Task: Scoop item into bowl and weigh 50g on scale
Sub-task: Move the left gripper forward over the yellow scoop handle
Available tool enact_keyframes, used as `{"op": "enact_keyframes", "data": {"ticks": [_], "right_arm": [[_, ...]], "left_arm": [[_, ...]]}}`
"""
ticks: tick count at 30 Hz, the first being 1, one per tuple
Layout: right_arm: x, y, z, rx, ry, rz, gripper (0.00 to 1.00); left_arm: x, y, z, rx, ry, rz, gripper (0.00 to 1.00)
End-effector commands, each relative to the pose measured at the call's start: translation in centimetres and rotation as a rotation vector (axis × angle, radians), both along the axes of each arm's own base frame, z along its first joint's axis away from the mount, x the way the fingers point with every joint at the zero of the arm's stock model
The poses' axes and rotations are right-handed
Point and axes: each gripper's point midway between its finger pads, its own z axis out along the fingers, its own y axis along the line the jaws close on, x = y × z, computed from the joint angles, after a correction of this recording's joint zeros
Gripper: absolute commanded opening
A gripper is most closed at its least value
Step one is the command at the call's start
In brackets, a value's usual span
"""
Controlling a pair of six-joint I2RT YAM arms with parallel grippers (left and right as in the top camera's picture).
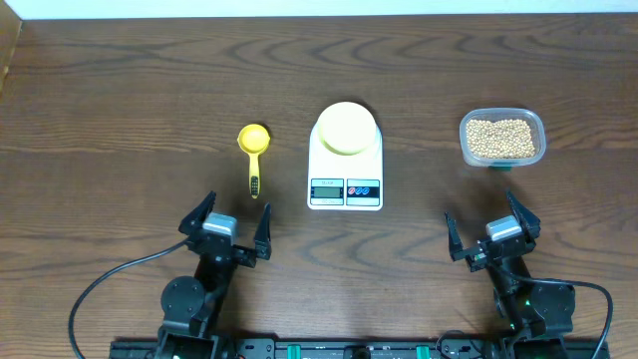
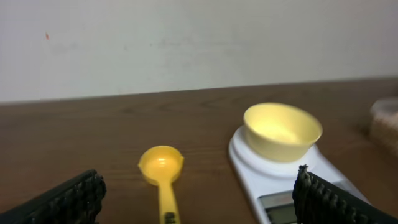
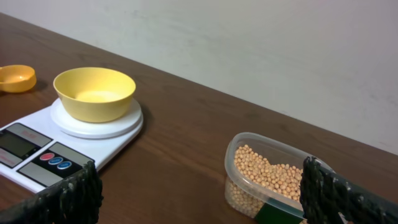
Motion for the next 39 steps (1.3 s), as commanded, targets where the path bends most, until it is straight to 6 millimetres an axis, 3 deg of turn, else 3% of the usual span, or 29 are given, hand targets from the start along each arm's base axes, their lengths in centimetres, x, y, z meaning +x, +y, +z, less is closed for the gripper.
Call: {"op": "enact_keyframes", "data": {"ticks": [1, 8, 15, 20, 26, 31, 37, 39], "right_arm": [[0.0, -0.1, -0.1, -0.009, 0.001, -0.001, 0.99], [0.0, -0.1, -0.1, -0.009, 0.0, -0.001, 0.99], [0.0, -0.1, -0.1, -0.009, 0.0, -0.001, 0.99], [0.0, -0.1, -0.1, -0.009, 0.0, -0.001, 0.99], [0.0, -0.1, -0.1, -0.009, 0.0, -0.001, 0.99], [0.0, -0.1, -0.1, -0.009, 0.001, -0.001, 0.99], [0.0, -0.1, -0.1, -0.009, 0.0, -0.001, 0.99], [0.0, -0.1, -0.1, -0.009, 0.001, -0.001, 0.99]], "left_arm": [[-0.2, -0.2, 4.2, -0.156, -0.017, -0.008, 0.98], [1.9, -0.6, 9.0, -0.134, 0.101, 0.0, 0.98], [5.6, -1.2, 9.4, -0.079, 0.404, 0.023, 0.98], [7.7, -1.6, 7.0, -0.028, 0.636, 0.038, 0.98], [9.5, -2.0, 0.8, 0.016, 0.874, 0.053, 0.98], [10.4, -2.1, -3.6, 0.039, 0.996, 0.061, 0.98], [11.8, -2.2, -6.3, 0.051, 1.033, 0.072, 0.99], [12.7, -2.4, -7.2, 0.051, 1.029, 0.071, 0.7]]}}
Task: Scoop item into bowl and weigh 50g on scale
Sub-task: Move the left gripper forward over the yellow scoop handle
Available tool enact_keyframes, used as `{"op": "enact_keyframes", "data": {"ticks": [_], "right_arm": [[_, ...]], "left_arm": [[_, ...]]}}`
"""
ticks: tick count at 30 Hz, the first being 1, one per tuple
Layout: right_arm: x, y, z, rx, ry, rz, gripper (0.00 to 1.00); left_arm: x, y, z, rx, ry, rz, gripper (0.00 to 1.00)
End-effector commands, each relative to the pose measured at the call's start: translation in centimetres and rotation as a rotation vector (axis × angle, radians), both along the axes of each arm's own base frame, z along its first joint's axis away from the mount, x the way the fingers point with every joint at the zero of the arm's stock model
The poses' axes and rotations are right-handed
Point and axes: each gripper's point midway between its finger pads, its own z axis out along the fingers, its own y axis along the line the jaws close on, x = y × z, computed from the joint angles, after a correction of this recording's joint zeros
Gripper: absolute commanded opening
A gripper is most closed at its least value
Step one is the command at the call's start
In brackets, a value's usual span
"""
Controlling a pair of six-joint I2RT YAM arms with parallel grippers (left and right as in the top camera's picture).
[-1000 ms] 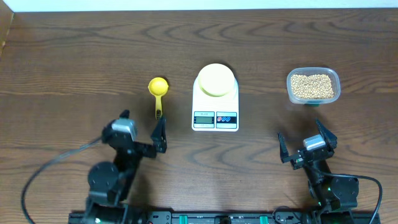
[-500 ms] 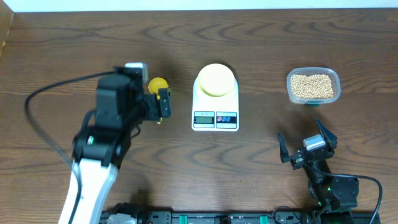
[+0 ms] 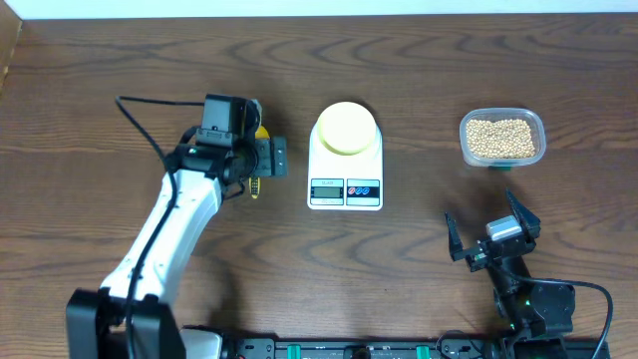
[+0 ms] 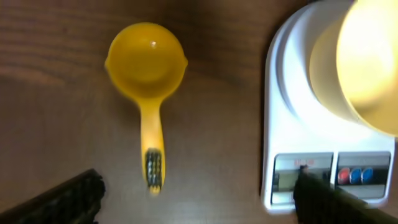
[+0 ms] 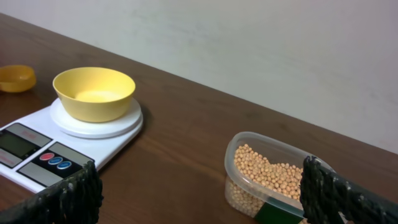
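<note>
A yellow scoop (image 4: 147,62) lies on the table left of the white scale (image 4: 292,143), handle toward me. The yellow bowl (image 3: 346,128) stands on the scale (image 3: 346,184). My left gripper (image 4: 193,208) hangs open right above the scoop's handle, one finger on each side and nothing between them; in the overhead view the left gripper (image 3: 251,165) covers most of the scoop. A clear tub of beans (image 5: 273,174) stands at the right. My right gripper (image 5: 199,208) is open near the table's front edge, short of the tub.
The left arm reaches out from the front edge to the scoop, its cable looping over the table at the left. The scale's display and buttons (image 3: 346,187) face the front edge.
My left arm has gone from its rest place at the front edge out to the scoop, and its open gripper now points down over the handle. The right arm has not moved.
</note>
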Motion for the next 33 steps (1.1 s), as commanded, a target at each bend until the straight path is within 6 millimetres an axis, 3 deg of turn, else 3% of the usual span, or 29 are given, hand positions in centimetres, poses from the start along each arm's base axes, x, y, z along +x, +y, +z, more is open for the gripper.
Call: {"op": "enact_keyframes", "data": {"ticks": [1, 2, 3, 6, 11, 13, 14, 17, 19, 24, 33], "right_arm": [[0.0, 0.0, -0.1, -0.009, 0.0, 0.0, 0.99], [0.0, 0.0, -0.1, -0.009, 0.001, 0.0, 0.99], [0.0, 0.0, -0.1, -0.009, 0.001, 0.0, 0.99], [0.0, 0.0, -0.1, -0.009, 0.0, 0.0, 0.99], [0.0, 0.0, -0.1, -0.009, 0.0, 0.0, 0.99], [0.0, 0.0, -0.1, -0.009, 0.0, 0.0, 0.99], [0.0, 0.0, -0.1, -0.009, 0.0, 0.0, 0.99], [0.0, 0.0, -0.1, -0.009, 0.0, 0.0, 0.99], [0.0, 0.0, -0.1, -0.009, 0.0, 0.0, 0.99], [0.0, 0.0, -0.1, -0.009, 0.0, 0.0, 0.99], [0.0, 0.0, -0.1, -0.009, 0.0, 0.0, 0.99]], "left_arm": [[1.3, -0.4, -1.2, 0.002, 0.001, -0.008, 0.52], [1.6, -0.4, -1.6, 0.003, 0.002, -0.008, 0.33], [1.9, -0.5, -2.1, 0.003, 0.004, -0.008, 0.22], [2.5, -0.6, -3.6, 0.006, 0.021, -0.008, 0.15], [2.8, 0.1, -5.5, 0.046, 0.049, 0.011, 0.17], [2.8, 0.6, -6.2, 0.075, 0.062, 0.024, 0.39], [2.8, 0.7, -6.4, 0.082, 0.067, 0.027, 0.43], [2.7, 0.7, -6.7, 0.083, 0.076, 0.026, 0.45], [2.7, 0.9, -6.8, 0.093, 0.075, 0.031, 0.53], [2.7, 2.9, -7.1, 0.198, 0.067, 0.083, 0.53], [2.2, 2.8, -9.7, 0.204, 0.132, 0.072, 0.53]]}}
